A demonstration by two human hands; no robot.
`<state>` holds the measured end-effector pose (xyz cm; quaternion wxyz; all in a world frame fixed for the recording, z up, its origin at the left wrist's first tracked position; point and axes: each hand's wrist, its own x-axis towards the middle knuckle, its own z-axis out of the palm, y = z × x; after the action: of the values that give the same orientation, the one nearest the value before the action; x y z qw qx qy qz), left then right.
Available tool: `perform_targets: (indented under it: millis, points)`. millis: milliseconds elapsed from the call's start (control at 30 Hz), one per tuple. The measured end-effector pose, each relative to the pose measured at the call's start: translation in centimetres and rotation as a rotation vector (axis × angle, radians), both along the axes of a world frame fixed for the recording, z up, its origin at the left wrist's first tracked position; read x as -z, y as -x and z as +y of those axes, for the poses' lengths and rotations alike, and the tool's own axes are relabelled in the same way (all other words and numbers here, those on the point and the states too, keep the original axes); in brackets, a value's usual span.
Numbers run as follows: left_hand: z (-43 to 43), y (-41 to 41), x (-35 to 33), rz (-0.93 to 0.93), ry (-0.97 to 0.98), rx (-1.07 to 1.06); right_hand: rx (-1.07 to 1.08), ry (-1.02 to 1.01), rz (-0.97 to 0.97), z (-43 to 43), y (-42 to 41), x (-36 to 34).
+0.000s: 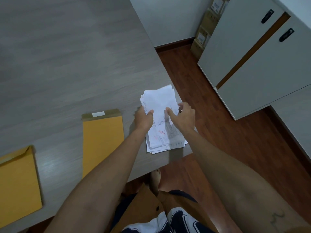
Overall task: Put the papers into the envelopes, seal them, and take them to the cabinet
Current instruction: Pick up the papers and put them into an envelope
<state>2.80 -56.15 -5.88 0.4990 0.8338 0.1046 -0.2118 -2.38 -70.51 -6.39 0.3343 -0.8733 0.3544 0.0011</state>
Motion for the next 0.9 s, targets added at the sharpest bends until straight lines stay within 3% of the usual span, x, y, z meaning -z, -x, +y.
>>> perform_targets:
  millis: [167, 433, 633, 767, 900]
  points:
    - [1.5, -1.5, -1.5, 0.001, 0.124, -0.102, 0.004, -0.233, -0.158, 1.0, -2.0, -3.0]
    - [7.9, -2.9, -4.5, -0.022, 0.359, -0.347, -0.075, -0.483, -0.093, 7.2, -6.1, -5.1]
    - [15.2, -2.2, -5.2, -0.016, 0.395, -0.44, -0.257, -0.42, -0.149, 14.5, -6.6, -6.0]
    - [20.4, -2.1, -5.5, -0.018, 0.585, -0.617, -0.38, -0.472, -0.058, 18.1, -6.7, -6.6]
    - [25.0, -1.8, -5.6, 0.013, 0.767, -0.866, -0.247, -0.847, 0.057, 20.6, -5.8, -6.0]
